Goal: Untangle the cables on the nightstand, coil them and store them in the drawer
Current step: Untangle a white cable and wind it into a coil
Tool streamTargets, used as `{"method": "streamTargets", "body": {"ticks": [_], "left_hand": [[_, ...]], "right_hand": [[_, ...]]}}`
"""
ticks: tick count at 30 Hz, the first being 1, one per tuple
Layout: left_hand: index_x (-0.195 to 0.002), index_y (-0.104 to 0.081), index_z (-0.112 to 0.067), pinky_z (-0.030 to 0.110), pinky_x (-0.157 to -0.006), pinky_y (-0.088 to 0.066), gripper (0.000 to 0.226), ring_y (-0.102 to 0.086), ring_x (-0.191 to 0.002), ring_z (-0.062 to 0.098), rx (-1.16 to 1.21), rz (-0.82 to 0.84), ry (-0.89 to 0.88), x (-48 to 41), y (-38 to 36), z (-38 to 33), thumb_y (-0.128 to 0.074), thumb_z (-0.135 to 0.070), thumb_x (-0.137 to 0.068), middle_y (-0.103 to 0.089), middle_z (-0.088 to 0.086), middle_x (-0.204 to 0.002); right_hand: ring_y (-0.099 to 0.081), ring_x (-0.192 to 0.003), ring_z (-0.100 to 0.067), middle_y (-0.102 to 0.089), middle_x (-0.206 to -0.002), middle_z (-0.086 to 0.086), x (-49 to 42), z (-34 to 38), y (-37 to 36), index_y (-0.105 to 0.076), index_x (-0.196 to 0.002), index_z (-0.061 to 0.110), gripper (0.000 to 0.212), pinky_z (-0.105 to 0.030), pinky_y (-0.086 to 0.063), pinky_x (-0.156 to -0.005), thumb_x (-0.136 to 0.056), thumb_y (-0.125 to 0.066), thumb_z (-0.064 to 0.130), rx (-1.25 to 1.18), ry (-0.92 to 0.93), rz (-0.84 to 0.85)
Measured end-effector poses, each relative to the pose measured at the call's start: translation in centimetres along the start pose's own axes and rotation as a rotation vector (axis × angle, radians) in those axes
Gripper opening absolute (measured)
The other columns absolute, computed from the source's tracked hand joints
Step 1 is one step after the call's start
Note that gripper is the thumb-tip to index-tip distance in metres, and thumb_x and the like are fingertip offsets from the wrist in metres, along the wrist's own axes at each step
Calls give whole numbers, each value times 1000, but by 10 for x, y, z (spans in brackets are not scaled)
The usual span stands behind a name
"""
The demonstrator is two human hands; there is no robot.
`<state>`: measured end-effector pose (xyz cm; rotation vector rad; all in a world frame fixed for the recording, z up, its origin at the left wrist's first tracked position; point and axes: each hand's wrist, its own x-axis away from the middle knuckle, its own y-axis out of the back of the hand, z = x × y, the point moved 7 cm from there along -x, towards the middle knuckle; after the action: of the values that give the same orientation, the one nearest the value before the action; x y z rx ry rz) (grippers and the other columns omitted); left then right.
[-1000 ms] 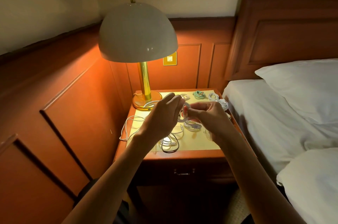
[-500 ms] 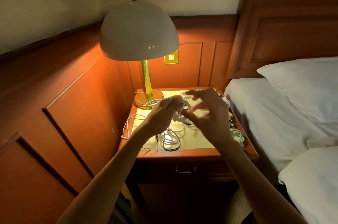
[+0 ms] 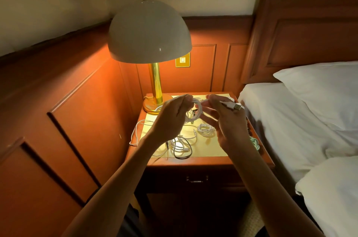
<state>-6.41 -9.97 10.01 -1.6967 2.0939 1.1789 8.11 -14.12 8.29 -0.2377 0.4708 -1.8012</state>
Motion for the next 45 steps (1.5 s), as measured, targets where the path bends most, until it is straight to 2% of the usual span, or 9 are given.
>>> {"method": "streamTargets", "body": {"ticks": [4,11,16,19,26,30,36,42,45], "left_hand": [[-88,-61,-29,27,-77,-55,30,-65,-79,0,130,-7,161,2,7,10,-37,-29,-107,-66,-11,-81],[-77,-57,-21,20,-53,-38,41,-46,-56,1,380,12,351,6,-6,18,-34,-34,-107,-55,-15,-61],[-78,-58,-22,22,-55,-38,41,-45,-59,6,411,28,396,9,-10,23,-33,-37,-107,-52,-10,-65],[-82,-60,-18,25,-57,-41,41,-48,-61,9,396,41,399,11,-16,20,-33,-38,-106,-52,-4,-68],[-86,-62,-27,33,-72,-53,37,-62,-68,6,365,72,409,12,-23,13,-33,-36,-107,-60,-7,-72],[-75,-57,-28,24,-57,-48,41,-56,-58,2,203,54,318,8,-18,14,-32,-35,-108,-56,-10,-63],[-68,-46,-21,23,-56,-31,43,-39,-56,7,42,24,223,8,-13,19,-33,-31,-109,-45,-6,-63],[-82,-60,-17,9,-54,-41,38,-56,-61,2,-187,-100,140,9,-9,26,-36,-29,-108,-59,-7,-72],[-93,-69,-7,9,-55,-46,36,-64,-63,7,-326,-187,-4,5,-4,23,-41,-23,-107,-62,-6,-78]], "right_hand": [[-75,-83,-29,-77,-88,-10,-6,6,11,-76,-89,7,4,-34,-61,-66,-86,-73,9,152,32,68],[-70,-69,-17,-77,-94,3,-6,-1,25,-78,-104,20,24,-39,-62,-62,-82,-74,30,397,107,94],[-69,-64,0,-76,-99,12,0,10,33,-75,-104,33,20,-24,-59,-59,-84,-76,30,925,429,-10],[-65,-65,1,-77,-97,5,11,9,22,-77,-108,20,21,-18,-53,-55,-87,-76,23,1187,681,-94],[-76,-81,-21,-76,-93,-7,0,-24,18,-68,-97,13,13,-28,-60,-66,-95,-60,2,263,64,-32],[-76,-82,-26,-77,-88,-12,5,-41,6,-63,-103,6,16,-30,-61,-65,-98,-51,-3,-139,-215,-25],[-75,-87,-26,-75,-104,-17,4,-60,0,-68,-111,3,23,-34,-63,-73,-89,-61,7,-246,-429,82],[-65,-107,-27,-70,-113,-14,4,-61,-3,-65,-121,6,27,-38,-53,-87,-99,-48,9,-187,-532,215],[-66,-103,-29,-70,-108,-14,3,-56,-8,-66,-114,4,29,-42,-55,-88,-89,-62,19,-206,-515,210]]}}
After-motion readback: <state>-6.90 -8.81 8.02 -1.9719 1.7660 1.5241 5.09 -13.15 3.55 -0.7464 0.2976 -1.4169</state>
